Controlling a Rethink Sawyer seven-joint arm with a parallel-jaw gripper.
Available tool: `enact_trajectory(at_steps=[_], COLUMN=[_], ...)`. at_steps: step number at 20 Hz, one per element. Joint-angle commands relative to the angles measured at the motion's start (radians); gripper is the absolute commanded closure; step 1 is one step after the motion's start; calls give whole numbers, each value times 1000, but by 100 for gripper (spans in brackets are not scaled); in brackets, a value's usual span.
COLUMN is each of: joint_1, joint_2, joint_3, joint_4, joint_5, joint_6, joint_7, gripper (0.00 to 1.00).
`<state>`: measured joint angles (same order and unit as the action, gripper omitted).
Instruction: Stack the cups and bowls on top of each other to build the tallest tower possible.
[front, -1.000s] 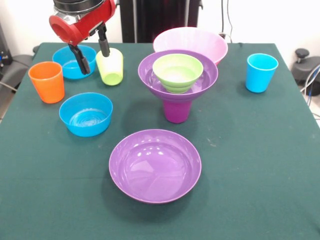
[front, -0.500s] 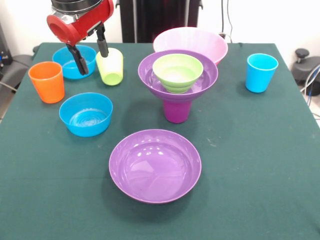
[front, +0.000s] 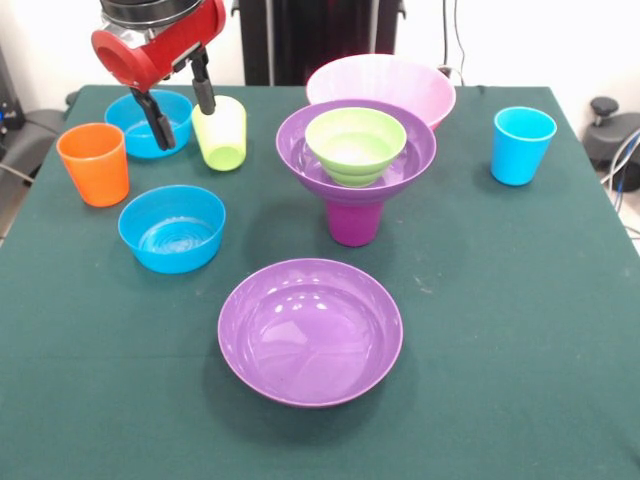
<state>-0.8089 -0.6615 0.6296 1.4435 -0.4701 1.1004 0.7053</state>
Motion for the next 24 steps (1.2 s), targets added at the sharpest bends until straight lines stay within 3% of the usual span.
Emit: enact_trajectory(at_steps=[1, 24], joint_1=[0, 21], joint_2=[57, 63], joint_3=[28, 9], joint_4=[-31, -17], joint_5=[-60, -103], joint_6=[99, 59], joint_7=[-212, -183], gripper=[0, 0])
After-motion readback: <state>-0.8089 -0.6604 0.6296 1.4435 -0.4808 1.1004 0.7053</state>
